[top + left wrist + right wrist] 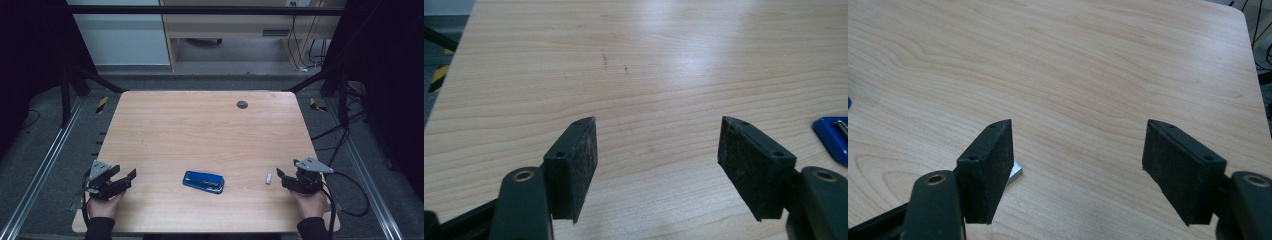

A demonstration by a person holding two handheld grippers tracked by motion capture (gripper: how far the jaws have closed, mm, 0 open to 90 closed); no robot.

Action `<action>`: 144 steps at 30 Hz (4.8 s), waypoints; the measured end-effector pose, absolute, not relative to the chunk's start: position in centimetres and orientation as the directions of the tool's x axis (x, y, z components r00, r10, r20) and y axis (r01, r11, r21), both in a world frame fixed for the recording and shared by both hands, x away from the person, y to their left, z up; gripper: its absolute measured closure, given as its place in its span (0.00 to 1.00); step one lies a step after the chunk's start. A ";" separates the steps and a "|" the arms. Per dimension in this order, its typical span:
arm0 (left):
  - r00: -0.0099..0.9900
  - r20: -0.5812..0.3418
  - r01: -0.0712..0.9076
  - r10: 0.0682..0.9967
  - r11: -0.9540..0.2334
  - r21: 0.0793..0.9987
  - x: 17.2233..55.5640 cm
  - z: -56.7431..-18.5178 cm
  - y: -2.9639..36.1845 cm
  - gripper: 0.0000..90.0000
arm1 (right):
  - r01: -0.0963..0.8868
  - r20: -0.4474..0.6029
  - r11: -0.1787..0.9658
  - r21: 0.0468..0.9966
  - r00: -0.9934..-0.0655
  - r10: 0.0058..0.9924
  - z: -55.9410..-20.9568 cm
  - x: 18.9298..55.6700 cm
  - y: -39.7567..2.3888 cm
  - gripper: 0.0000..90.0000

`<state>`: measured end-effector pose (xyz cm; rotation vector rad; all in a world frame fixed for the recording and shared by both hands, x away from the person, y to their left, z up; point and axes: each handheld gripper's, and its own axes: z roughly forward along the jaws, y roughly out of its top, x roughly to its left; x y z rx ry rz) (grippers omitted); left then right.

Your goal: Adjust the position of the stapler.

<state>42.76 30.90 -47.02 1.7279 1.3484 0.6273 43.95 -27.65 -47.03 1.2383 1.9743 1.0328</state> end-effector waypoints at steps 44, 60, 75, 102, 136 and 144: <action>0.355 -0.055 0.555 0.933 -0.163 0.816 43.1 -47.1 30.0 0.39 | 0.349 -0.076 0.511 0.785 -0.765 0.640 -40.9 46.4 -17.6 0.43; 0.359 -0.047 0.558 0.932 -0.174 0.811 43.1 -47.1 29.9 0.39 | 0.327 -0.076 0.606 0.726 -0.837 0.542 -39.4 48.6 -13.1 0.43; 0.369 -0.038 0.564 0.929 -0.191 0.803 43.2 -47.2 29.8 0.39 | 0.306 -0.073 0.706 0.639 -0.890 0.451 -39.8 50.0 -10.0 0.43; 0.378 -0.035 0.572 0.925 -0.203 0.795 43.3 -47.3 29.5 0.39 | 0.258 -0.001 0.841 0.476 -0.956 0.294 -41.6 50.3 -5.0 0.49; 0.387 -0.026 0.578 0.922 -0.220 0.786 43.4 -47.4 29.4 0.39 | 0.238 0.029 0.911 0.337 -0.970 0.243 -45.4 51.3 -2.5 0.68; 0.387 -0.025 0.579 0.922 -0.222 0.785 43.4 -47.4 29.4 0.39 | 0.250 0.038 0.910 0.332 -0.967 0.252 -45.4 51.3 -2.4 0.71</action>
